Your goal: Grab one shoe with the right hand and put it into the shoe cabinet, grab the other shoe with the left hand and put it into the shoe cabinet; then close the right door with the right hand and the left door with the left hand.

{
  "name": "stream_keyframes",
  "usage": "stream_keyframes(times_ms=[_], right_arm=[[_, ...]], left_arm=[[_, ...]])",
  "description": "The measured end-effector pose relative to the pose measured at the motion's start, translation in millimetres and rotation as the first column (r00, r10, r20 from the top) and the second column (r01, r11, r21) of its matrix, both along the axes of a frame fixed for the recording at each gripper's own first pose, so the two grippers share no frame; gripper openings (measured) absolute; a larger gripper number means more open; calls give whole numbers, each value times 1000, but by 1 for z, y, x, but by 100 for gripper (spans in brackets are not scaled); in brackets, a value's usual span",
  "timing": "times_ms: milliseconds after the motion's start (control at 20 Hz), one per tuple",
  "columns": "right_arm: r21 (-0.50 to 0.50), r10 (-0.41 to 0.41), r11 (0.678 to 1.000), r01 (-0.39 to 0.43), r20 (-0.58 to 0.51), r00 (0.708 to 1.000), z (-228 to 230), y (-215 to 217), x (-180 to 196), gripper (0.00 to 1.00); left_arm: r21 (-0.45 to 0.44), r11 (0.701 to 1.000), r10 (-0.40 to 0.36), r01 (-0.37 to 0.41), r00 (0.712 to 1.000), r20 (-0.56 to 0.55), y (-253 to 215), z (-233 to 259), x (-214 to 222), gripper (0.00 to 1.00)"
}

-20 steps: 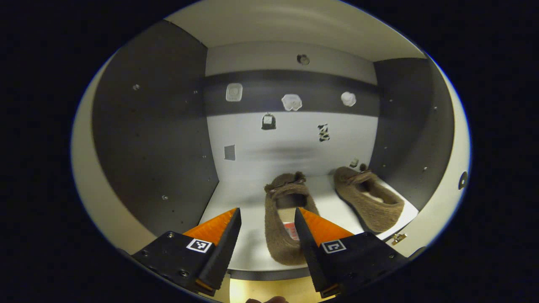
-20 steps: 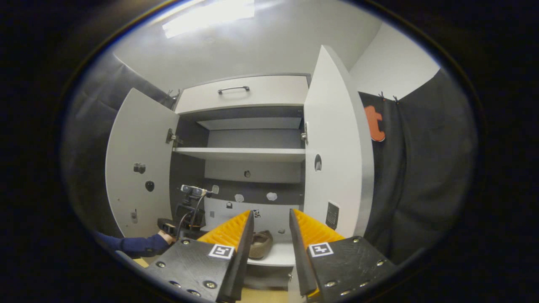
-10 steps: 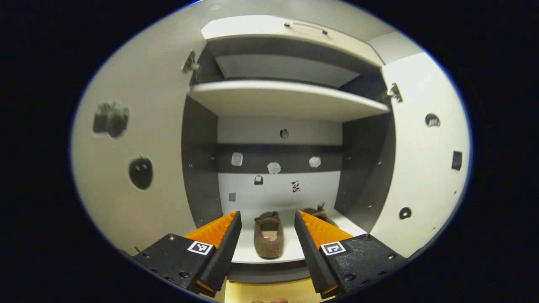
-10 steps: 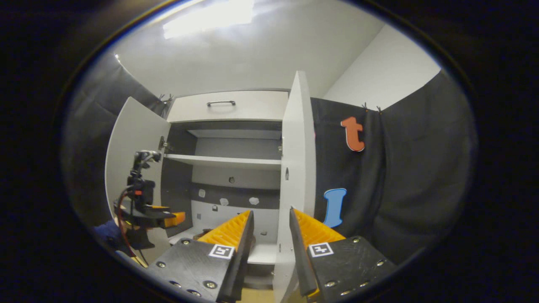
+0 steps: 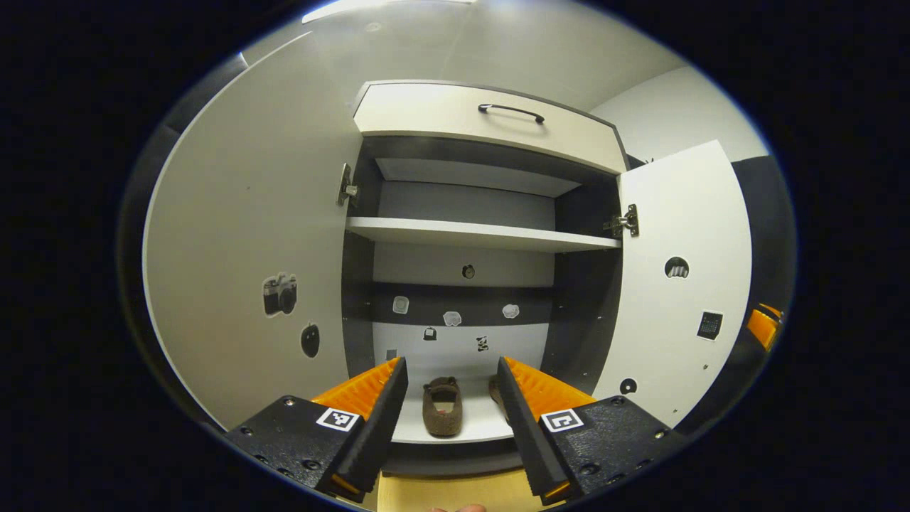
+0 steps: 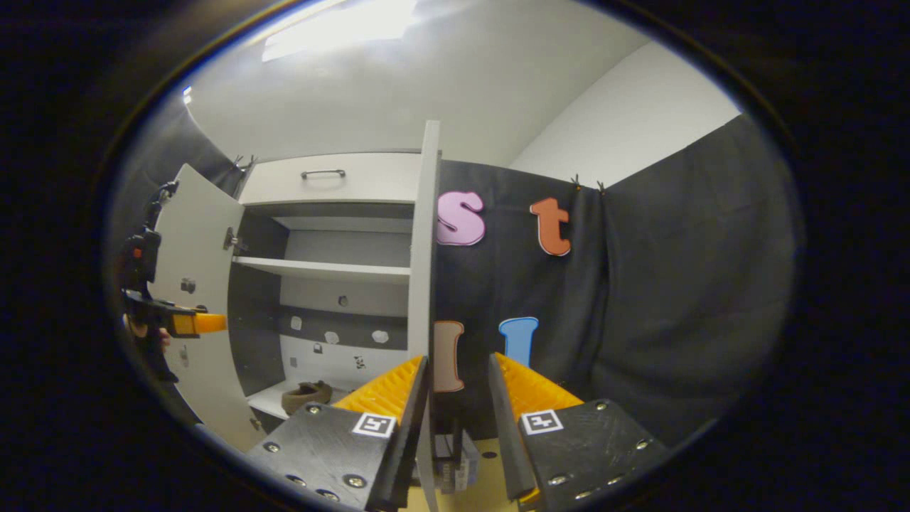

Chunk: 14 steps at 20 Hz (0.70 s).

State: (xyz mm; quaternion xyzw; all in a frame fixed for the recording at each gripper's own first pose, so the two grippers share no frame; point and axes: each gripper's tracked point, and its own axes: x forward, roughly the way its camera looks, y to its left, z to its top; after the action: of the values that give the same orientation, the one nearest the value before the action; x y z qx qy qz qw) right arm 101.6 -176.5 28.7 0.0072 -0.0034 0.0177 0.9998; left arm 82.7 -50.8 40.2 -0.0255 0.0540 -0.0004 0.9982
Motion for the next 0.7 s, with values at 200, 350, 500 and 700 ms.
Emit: stream_keyframes(times_ms=[200, 350, 500, 700], right_arm=[[-2, -11, 1000, 11, -55, 998, -21, -11, 13, 70], [37, 29, 999, -26, -77, 997, -33, 0, 15, 76], [60, 57, 997, -52, -95, 994, -37, 6, 18, 70], [54, 111, 993, -106, -100, 989, -35, 22, 16, 74]], left_arm=[[-2, 1000, 3, -3, 1000, 17, 2, 12, -16, 78], [10, 1000, 4, -4, 1000, 31, 3, 19, -21, 78], [-1, 1000, 9, -9, 999, 32, 5, 20, -27, 78], [-16, 999, 33, -32, 999, 43, 10, 24, -37, 78]])
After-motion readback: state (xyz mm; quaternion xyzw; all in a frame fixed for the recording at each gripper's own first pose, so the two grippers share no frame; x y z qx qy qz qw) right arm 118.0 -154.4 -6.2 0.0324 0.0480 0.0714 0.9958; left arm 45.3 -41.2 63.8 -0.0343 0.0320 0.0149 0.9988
